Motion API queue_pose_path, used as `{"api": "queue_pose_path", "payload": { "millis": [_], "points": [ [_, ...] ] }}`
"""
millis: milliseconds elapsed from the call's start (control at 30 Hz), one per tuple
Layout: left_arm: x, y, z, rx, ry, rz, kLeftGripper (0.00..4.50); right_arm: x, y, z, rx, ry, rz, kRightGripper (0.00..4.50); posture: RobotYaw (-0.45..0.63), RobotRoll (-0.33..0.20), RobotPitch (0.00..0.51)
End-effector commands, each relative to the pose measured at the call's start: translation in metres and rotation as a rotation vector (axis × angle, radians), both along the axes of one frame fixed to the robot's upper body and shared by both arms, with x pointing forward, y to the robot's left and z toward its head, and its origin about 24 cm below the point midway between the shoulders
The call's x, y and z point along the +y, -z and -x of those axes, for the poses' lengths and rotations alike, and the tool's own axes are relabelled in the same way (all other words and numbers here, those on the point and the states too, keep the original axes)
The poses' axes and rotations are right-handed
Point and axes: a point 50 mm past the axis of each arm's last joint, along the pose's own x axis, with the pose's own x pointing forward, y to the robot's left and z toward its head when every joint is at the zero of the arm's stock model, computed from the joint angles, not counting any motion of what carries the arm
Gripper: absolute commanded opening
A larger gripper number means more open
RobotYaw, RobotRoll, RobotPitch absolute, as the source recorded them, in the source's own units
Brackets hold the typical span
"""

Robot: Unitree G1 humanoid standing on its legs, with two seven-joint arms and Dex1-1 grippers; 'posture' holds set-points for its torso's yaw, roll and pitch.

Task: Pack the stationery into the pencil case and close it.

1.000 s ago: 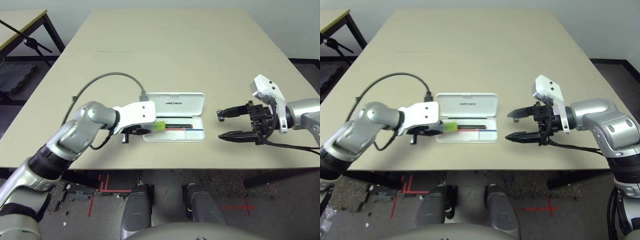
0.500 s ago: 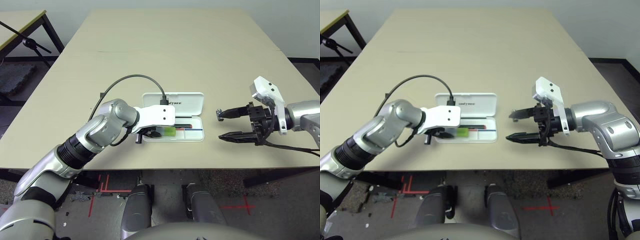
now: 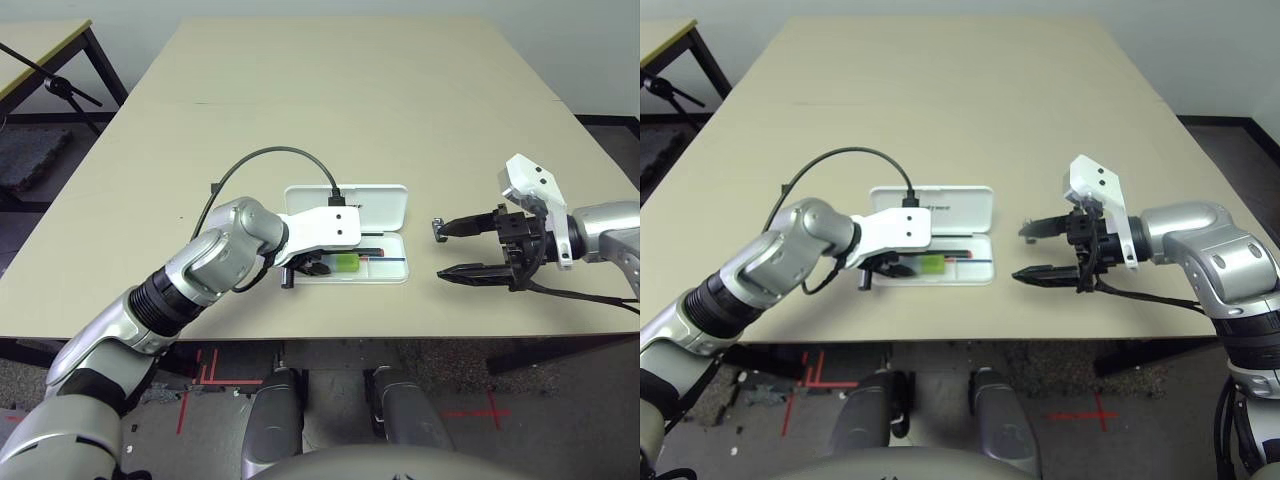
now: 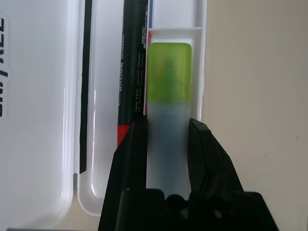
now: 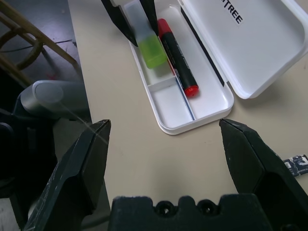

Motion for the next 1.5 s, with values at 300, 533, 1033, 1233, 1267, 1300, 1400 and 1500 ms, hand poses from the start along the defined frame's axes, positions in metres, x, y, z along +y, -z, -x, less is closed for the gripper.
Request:
{"api": "queue_pose_path", "payload": {
  "millis": [300,533,1033,1233,1267,1300,1400,1500],
  "points": [
    [-0.006,-0.002,0.004,0.033,-0.008,0.018,1.08,0.004,0.008,0.0,0.01,-0.009,0.011,4.5,-0.08,0.0,0.118],
    [-0.007,0.001,0.005,0.051,-0.012,0.032,2.13,0.004,0.011,-0.001,0.013,-0.008,0.014,4.5,-0.08,0.0,0.118],
    [0.04,-0.044,0.007,-0.081,-0.025,0.273,4.45,-0.003,0.011,-0.002,0.01,0.028,0.01,4.5,-0.08,0.0,0.117],
    [0.068,-0.057,0.015,-0.126,-0.077,0.279,4.45,-0.006,0.014,-0.003,0.009,0.045,0.007,4.5,-0.07,0.0,0.12],
    [0.069,-0.057,0.015,-0.13,-0.083,0.276,4.45,-0.006,0.015,-0.003,0.01,0.045,0.007,4.5,-0.07,0.0,0.12],
    [0.07,-0.057,0.016,-0.134,-0.086,0.274,4.45,-0.006,0.015,-0.004,0.01,0.048,0.005,4.5,-0.06,0.0,0.119],
    [0.072,-0.061,0.016,-0.164,-0.092,0.301,4.45,-0.008,0.014,-0.006,0.0,0.075,0.0,4.5,-0.06,0.0,0.118],
    [0.073,-0.074,0.018,-0.208,-0.079,0.404,4.45,-0.016,0.011,-0.009,-0.005,0.168,-0.012,4.5,-0.07,0.0,0.115]
  ]
}}
